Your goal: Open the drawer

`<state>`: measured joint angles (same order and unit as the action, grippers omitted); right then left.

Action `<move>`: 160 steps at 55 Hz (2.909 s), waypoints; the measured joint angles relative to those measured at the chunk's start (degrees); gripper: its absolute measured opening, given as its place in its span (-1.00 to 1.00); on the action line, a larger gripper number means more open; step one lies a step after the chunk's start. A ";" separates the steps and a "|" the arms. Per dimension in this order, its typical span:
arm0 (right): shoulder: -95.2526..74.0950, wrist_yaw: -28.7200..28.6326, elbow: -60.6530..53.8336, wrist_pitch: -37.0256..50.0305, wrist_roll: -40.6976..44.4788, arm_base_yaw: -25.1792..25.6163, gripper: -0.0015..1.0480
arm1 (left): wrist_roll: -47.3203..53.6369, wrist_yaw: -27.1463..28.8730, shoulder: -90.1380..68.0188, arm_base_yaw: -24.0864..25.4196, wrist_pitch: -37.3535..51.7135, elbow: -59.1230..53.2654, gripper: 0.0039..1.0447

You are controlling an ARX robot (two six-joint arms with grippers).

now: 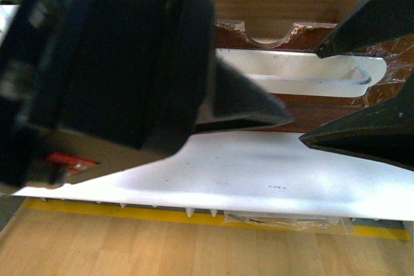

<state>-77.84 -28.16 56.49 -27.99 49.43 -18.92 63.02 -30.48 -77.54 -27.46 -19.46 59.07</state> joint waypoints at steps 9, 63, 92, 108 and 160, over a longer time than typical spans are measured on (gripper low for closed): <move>10.71 1.36 -9.38 10.88 -5.16 2.69 0.83 | -6.84 3.37 8.46 1.38 10.16 -9.03 0.89; 69.79 39.28 -47.78 27.96 -45.09 6.62 0.83 | -55.78 32.28 56.96 23.89 25.05 -51.36 0.89; 73.88 28.20 -52.00 27.15 -48.70 18.71 -0.64 | -62.27 30.51 64.02 27.36 30.56 -56.63 -0.59; 75.23 28.24 -53.57 27.41 -48.76 18.73 -0.97 | -62.88 30.49 69.33 27.36 27.71 -58.47 -0.93; 77.61 28.26 -56.06 27.78 -48.81 18.78 0.40 | -63.10 30.49 77.31 27.36 19.58 -58.47 0.41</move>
<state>-0.23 0.10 0.43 -0.21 0.62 -0.14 -0.08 0.01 -0.23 -0.10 0.12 0.60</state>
